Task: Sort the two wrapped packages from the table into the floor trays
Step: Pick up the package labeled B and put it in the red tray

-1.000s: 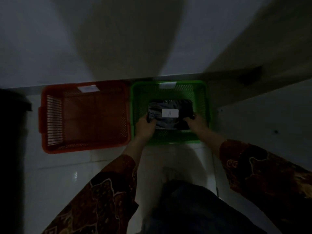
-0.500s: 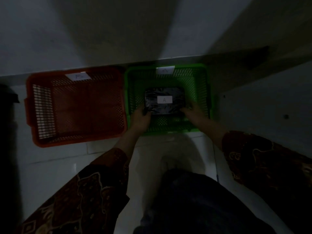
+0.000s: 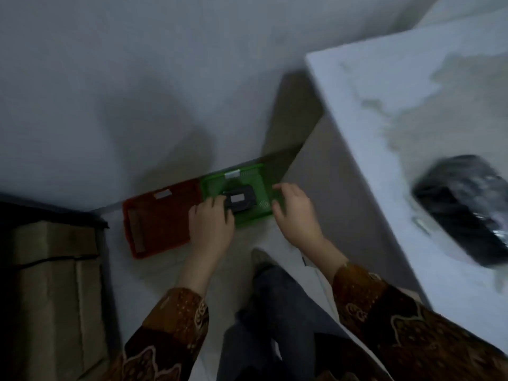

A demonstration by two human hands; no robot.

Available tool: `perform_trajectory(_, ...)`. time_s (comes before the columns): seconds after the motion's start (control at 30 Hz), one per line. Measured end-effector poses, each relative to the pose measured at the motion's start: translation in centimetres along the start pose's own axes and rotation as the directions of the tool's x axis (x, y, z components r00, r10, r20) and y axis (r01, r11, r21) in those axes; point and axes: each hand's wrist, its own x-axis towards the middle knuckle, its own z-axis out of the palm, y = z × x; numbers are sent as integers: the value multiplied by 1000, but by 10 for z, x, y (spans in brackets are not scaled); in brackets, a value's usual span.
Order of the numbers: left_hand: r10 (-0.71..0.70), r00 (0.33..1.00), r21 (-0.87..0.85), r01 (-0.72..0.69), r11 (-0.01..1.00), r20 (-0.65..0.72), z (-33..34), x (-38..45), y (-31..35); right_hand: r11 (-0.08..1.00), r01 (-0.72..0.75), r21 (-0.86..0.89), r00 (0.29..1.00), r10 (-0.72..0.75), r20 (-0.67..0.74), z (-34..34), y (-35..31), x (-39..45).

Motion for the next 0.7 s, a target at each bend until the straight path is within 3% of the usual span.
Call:
perform_trajectory(0.07,109,993,83,-106,991,-39,-30,-20,36,985,93,-144,993,-103,-63,-56,-8,-36)
perform_trajectory(0.17,245,968,156,-233,960,-61,-54,-41,91,963,104,-248,981,-140,-131,-123,4,-86)
perform_trajectory(0.3,418,908,98,-414,905,-22,-48,-59,163,965,-86,-246,975,31,-219,-177,53,-134)
perform_trajectory(0.5,636,758,85,-650,755,146,-11,-53,255,928,-345,-137,885,273,-377,-219,140,-164)
perform_trajectory(0.57,632,760,-34,-635,772,152,0,-47,279,925,-379,-9,863,350,-364,-230,162,-160)
perform_trajectory(0.7,370,908,-185,-336,923,199,25,-37,319,879,-402,258,834,467,-293,-259,198,-134)
